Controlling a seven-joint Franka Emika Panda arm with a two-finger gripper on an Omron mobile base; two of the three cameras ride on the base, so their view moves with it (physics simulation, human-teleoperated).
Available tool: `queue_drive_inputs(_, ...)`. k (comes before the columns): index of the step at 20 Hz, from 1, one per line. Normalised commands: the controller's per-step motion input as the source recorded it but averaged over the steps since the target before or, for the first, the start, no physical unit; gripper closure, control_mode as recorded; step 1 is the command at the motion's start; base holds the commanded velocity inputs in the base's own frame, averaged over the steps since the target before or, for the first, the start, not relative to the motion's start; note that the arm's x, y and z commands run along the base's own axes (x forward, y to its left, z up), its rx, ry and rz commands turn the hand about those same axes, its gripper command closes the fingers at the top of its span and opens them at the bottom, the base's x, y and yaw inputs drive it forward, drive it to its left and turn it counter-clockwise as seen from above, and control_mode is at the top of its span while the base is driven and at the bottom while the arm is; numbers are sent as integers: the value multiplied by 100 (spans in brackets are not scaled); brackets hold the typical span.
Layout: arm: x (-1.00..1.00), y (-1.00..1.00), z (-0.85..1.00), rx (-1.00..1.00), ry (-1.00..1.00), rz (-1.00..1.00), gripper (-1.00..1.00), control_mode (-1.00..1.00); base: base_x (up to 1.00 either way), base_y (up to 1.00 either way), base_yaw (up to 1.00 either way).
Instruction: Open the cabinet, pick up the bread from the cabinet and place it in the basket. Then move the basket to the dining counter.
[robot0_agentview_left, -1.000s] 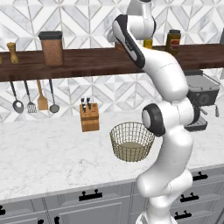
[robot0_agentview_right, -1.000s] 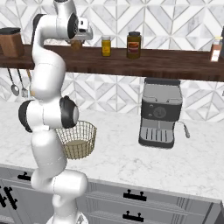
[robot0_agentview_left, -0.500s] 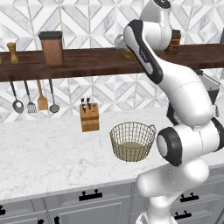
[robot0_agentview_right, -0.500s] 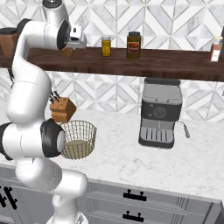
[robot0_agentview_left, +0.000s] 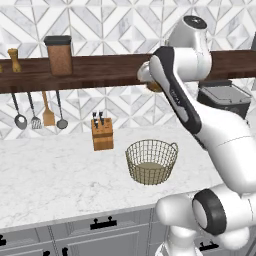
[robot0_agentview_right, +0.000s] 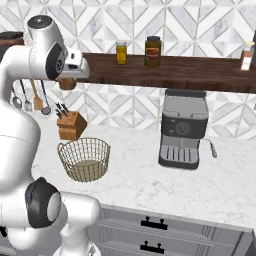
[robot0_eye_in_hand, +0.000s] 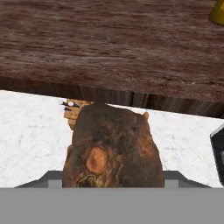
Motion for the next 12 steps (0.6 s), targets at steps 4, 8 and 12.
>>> queue_drive_inputs(4, -80, 0, -96, -35, 40, -4, 100, -100, 0, 0, 0)
queue_drive_inputs(8, -34, 0, -96, -11, 24, -5, 100, -100, 0, 0, 0)
queue_drive_inputs(12, -4, 0, -100, 0, 23, 0, 100, -100, 0, 0, 0)
